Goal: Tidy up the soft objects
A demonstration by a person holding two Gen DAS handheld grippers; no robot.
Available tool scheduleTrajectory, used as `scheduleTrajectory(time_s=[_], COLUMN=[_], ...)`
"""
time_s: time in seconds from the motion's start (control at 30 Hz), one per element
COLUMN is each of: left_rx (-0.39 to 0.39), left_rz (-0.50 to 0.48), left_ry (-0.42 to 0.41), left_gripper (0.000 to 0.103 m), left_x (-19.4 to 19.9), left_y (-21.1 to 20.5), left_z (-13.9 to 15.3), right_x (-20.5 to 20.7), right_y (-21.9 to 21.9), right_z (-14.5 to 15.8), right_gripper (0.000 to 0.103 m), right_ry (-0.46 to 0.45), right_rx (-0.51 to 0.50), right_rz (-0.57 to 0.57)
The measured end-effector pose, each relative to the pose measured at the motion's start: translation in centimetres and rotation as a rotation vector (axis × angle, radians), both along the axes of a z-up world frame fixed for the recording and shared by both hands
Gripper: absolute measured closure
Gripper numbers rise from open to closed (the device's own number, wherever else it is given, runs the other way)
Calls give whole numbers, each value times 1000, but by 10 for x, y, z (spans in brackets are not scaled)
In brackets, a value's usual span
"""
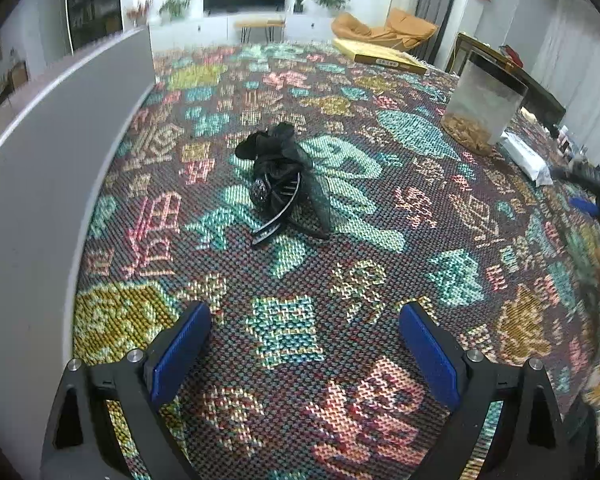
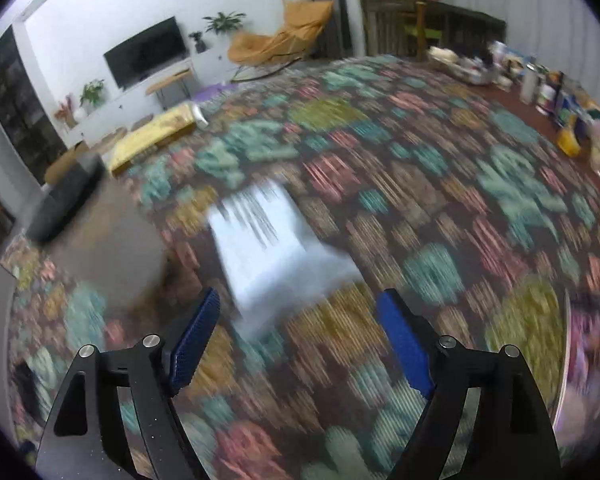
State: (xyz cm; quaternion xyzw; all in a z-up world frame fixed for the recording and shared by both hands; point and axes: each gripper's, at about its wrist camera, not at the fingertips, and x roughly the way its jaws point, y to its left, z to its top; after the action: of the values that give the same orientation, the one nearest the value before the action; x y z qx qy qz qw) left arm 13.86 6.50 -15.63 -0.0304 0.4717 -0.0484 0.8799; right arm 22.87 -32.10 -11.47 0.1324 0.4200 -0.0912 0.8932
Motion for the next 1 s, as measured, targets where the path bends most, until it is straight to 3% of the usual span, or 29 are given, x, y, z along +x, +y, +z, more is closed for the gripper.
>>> scheduleTrajectory(time_s=[0.07, 0.1, 0.13, 0.27, 0.83, 0.93, 1.0], left_rx=[45, 75, 95, 89, 91, 73, 35], left_rz=[-13, -21, -27, -10, 6, -31, -45], left_ry=[-14, -20, -21, -16, -34, 46, 62], left_gripper=[8, 8, 7, 0, 0, 0, 0], left_x=[-2, -3, -3, 2, 1, 9, 12], left_y=[-6, -10, -13, -11, -12, -10, -5], left_z=[-3, -5, -5, -8, -9, -5, 2], right_x=[-14, -20, -20, -11, -7, -2, 10], right_y=[-3, 2, 6, 20, 16, 6, -9], right_z=[-20, -18, -18, -17, -25, -25, -17], right_gripper=[19, 19, 19, 10, 9, 9, 9], right_ry=[26, -10, 10, 67, 66, 83, 111], right_rx=[-1, -48, -78, -154, -142, -93, 13], right_rz=[-9, 8, 6, 42, 40, 98, 147])
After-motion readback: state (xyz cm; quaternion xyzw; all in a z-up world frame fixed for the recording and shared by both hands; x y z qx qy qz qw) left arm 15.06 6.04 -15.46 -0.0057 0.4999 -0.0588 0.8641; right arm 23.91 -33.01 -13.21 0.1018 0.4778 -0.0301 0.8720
